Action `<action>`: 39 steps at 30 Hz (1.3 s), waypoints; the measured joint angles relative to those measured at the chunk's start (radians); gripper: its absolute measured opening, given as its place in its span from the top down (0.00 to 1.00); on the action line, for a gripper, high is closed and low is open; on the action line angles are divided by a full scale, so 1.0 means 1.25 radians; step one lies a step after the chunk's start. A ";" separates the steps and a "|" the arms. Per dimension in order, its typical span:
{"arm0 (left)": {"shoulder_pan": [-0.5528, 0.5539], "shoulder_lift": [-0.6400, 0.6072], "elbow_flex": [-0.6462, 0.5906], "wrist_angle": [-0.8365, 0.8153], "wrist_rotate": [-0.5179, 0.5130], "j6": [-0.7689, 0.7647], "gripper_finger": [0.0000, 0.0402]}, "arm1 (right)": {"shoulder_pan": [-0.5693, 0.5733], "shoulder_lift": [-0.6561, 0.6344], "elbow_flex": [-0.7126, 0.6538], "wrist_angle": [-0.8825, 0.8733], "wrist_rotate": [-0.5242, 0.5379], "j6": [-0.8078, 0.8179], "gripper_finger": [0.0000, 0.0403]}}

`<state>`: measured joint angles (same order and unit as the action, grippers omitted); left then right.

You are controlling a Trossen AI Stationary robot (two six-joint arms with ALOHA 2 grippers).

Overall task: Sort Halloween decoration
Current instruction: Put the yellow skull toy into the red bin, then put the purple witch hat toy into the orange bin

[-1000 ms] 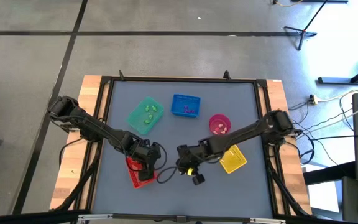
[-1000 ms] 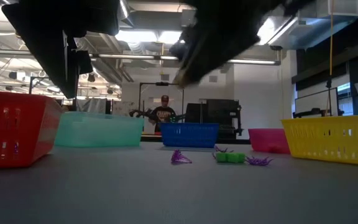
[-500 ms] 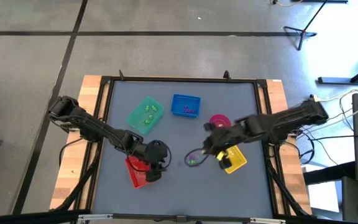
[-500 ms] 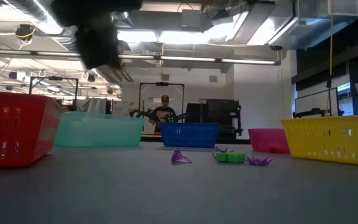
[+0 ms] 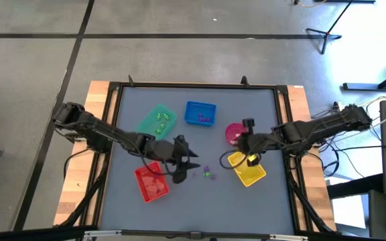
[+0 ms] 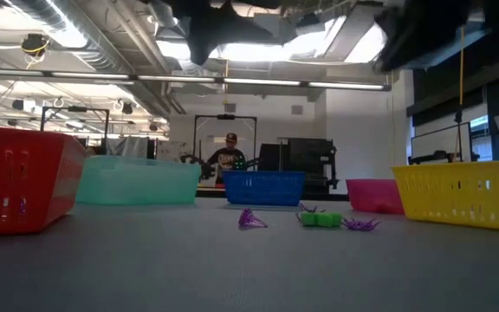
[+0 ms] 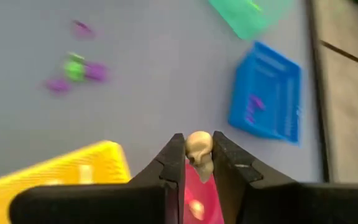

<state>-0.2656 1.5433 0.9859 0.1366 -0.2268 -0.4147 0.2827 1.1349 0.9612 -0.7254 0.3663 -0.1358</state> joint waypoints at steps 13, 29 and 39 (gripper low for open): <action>0.051 0.000 0.000 0.030 -0.001 0.115 0.56 | -0.218 -0.022 -0.223 0.085 0.035 0.002 0.86; 0.052 0.092 0.000 0.084 0.006 0.133 0.56 | -0.263 -0.003 -0.233 0.126 -0.037 0.000 0.73; 0.047 0.112 0.000 0.075 0.032 0.175 0.56 | -0.263 0.027 -0.233 0.127 -0.036 0.000 0.56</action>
<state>-0.2064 1.6836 0.9855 0.2309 -0.1874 -0.1953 -0.0463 1.1685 0.6700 -0.5667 0.3210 -0.1360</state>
